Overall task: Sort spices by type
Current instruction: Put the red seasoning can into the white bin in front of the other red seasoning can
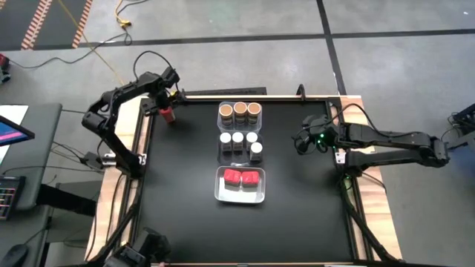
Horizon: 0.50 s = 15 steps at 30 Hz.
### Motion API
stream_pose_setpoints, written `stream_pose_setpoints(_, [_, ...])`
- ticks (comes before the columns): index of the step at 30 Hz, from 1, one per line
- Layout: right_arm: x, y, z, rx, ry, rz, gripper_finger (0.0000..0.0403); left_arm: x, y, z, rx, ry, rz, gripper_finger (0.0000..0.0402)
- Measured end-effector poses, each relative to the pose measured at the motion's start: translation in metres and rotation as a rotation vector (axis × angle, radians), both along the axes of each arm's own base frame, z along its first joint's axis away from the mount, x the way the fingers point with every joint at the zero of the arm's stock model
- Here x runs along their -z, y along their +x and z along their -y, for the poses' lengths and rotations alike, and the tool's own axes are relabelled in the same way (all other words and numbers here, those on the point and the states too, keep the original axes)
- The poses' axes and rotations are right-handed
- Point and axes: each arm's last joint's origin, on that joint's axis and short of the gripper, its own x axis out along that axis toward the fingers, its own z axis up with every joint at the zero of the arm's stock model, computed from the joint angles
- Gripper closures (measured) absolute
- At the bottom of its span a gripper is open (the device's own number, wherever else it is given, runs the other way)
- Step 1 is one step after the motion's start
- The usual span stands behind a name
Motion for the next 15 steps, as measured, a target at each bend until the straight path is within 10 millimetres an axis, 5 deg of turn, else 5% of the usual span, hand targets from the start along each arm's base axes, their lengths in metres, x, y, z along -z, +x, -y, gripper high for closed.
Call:
stream_pose_setpoints(10, [0.0, 0.0, 0.0, 0.0, 0.0, 0.0, 0.0039, -0.0001, 0.0002, -0.0004, -0.006, 0.006, 0.002, 0.0185])
stream_pose_setpoints(15, [0.0, 0.0, 0.0, 0.0, 0.0, 0.0, 0.0039, -0.0001, 0.0, -0.0005, -0.002, 0.007, -0.002, 0.018])
